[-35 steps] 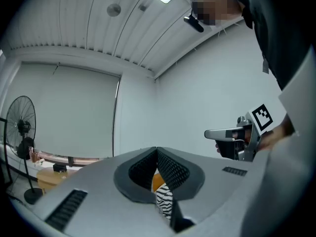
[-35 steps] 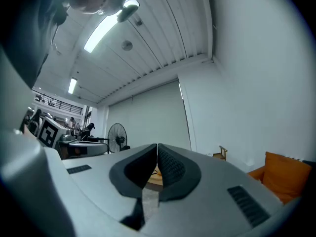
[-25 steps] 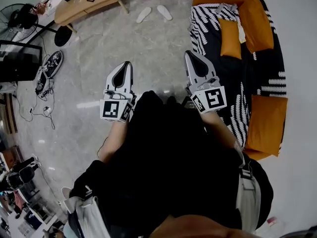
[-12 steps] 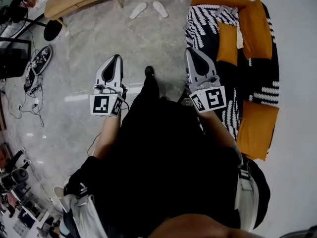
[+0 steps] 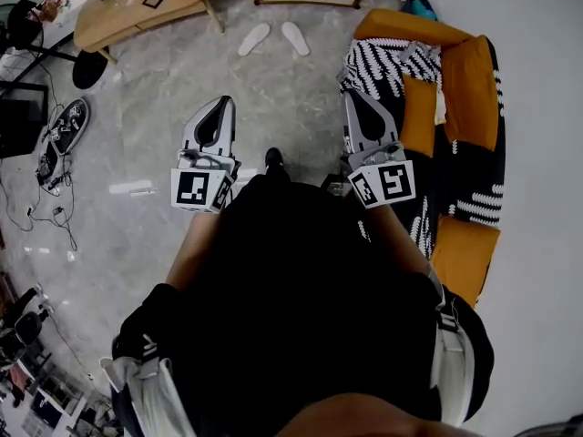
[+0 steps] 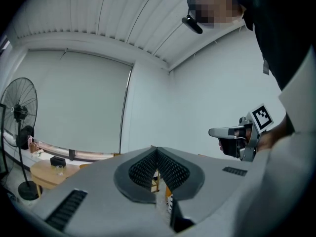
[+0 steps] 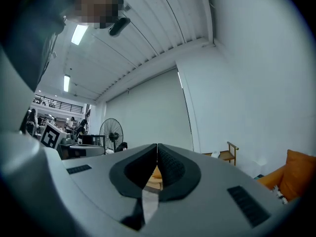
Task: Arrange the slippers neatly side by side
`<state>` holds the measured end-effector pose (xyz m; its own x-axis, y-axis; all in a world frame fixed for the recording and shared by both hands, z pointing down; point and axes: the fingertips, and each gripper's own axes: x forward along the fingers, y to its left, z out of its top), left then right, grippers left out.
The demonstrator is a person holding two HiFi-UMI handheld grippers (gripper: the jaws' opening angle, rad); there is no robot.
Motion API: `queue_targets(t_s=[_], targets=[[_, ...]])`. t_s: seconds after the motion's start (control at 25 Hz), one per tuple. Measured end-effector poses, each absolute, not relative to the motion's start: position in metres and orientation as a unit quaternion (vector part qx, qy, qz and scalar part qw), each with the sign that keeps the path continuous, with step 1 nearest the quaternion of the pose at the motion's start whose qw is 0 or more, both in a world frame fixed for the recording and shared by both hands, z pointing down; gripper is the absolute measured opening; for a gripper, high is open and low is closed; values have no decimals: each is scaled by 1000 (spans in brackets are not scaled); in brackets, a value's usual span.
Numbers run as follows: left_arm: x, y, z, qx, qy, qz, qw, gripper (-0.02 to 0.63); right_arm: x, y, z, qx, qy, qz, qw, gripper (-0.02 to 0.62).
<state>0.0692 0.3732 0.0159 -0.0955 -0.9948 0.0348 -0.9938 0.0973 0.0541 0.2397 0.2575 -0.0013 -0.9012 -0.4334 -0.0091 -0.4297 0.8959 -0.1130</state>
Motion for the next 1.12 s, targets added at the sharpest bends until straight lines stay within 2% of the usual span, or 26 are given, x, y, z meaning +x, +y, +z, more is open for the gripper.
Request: queue_targets(t_s=[0.32, 0.76, 1.12], targets=[[9, 317, 24, 692, -720, -24, 35, 15, 192, 213, -6, -236, 970, -52, 19, 32], [-32, 243, 43, 703, -708, -30, 52, 15, 153, 151, 11, -241, 968, -75, 11, 32], [-75, 143, 37, 693, -719, -7, 48, 15, 106, 44, 16, -215, 973, -84, 31, 32]])
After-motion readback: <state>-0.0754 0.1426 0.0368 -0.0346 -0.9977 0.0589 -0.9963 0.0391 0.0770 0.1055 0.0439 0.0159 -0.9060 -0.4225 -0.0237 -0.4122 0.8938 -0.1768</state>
